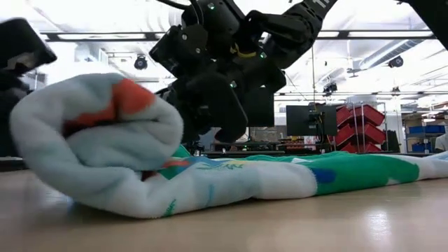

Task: Roll towel
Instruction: Roll the multi-color dinosaur print towel

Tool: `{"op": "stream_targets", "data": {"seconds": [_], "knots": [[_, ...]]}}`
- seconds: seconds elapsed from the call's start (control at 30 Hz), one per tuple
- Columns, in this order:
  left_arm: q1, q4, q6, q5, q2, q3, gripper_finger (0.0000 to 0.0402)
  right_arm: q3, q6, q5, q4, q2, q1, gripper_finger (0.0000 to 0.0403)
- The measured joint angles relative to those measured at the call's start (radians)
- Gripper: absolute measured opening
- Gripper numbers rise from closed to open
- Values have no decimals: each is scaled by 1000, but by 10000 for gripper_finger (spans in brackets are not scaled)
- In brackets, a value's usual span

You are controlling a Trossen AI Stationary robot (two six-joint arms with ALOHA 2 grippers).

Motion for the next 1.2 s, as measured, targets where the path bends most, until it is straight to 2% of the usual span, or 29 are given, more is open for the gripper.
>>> {"op": "stream_targets", "data": {"seconds": [0.1,0.33,0.57,0.8,1.03,1.2], "knots": [[11,-2,54,-39,-2,19,165,-6,11,2,-1,0,0,0],[54,0,145,-44,-8,62,161,-7,3,26,-74,-31,0,0],[102,5,156,-30,-11,66,151,-10,-27,43,-193,-101,0,0],[124,4,157,-23,-11,66,159,-20,-48,81,-297,-123,-10,0],[133,2,163,-20,-11,66,164,-74,-64,110,-321,-190,-18,0],[141,1,168,-20,-11,66,155,-87,-50,110,-510,-259,-58,0]]}}
